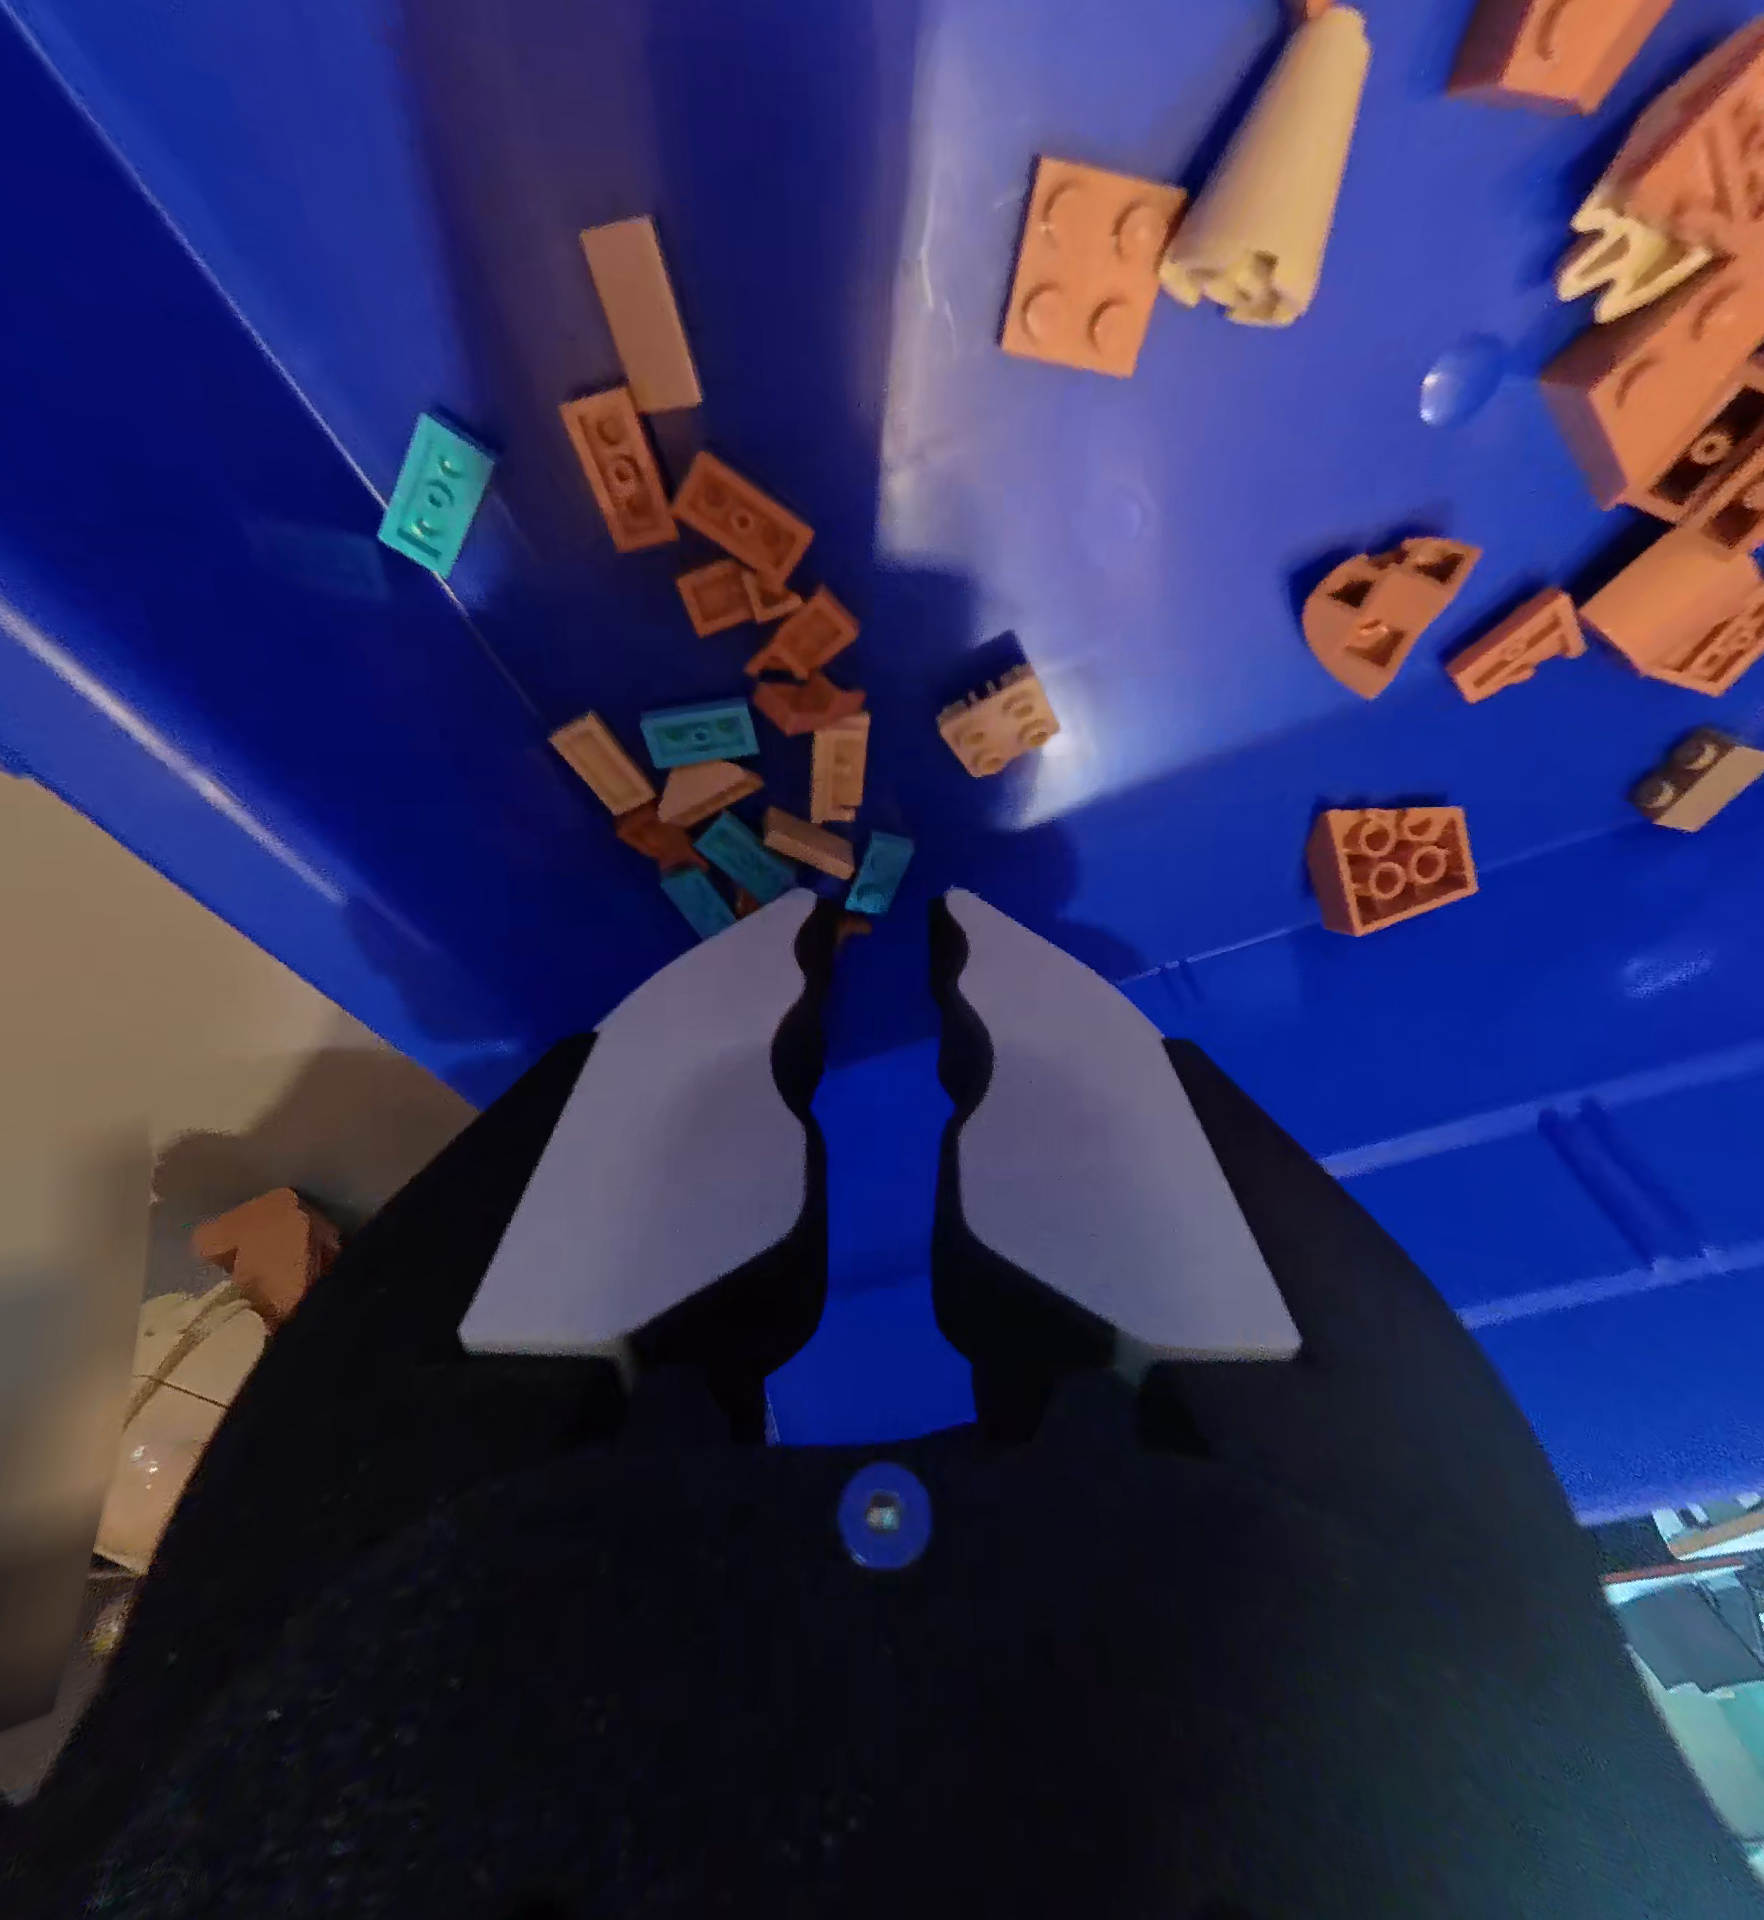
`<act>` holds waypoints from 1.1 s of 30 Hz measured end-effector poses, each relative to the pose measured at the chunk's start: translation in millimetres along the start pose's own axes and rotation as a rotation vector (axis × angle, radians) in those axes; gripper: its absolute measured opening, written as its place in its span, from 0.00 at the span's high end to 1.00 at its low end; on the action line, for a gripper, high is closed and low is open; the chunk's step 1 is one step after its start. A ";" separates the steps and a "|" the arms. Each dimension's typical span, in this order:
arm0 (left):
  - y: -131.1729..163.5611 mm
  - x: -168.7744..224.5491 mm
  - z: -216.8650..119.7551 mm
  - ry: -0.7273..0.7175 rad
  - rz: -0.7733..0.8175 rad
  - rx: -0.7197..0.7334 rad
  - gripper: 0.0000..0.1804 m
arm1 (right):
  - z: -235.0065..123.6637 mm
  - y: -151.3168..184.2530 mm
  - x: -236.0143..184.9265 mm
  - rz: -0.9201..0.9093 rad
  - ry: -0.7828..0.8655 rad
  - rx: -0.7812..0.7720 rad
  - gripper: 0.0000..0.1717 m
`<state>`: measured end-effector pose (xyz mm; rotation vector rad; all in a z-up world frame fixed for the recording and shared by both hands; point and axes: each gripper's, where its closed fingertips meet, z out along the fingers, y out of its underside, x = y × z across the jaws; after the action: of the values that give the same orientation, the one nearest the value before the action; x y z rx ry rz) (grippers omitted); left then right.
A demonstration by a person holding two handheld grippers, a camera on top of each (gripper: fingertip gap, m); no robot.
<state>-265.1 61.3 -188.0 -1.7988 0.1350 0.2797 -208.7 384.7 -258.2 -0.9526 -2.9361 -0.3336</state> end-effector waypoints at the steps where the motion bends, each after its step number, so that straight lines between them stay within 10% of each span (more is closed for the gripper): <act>1: 0.0 0.9 0.0 0.002 0.000 -0.001 0.83 | 1.6 -0.3 -0.4 0.001 -0.003 -0.005 0.90; 23: -5.8 10.4 -1.3 0.035 -0.025 0.022 0.84 | 2.6 -0.7 2.6 0.091 -0.081 -0.011 0.95; 33: -4.8 25.3 -1.0 0.117 -0.035 -0.003 0.84 | -74.8 -40.9 -20.6 0.064 0.072 0.316 0.95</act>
<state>-239.5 62.9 -189.8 -1.8192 0.1857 0.1494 -218.2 324.6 -195.0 -0.9608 -2.7701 0.0959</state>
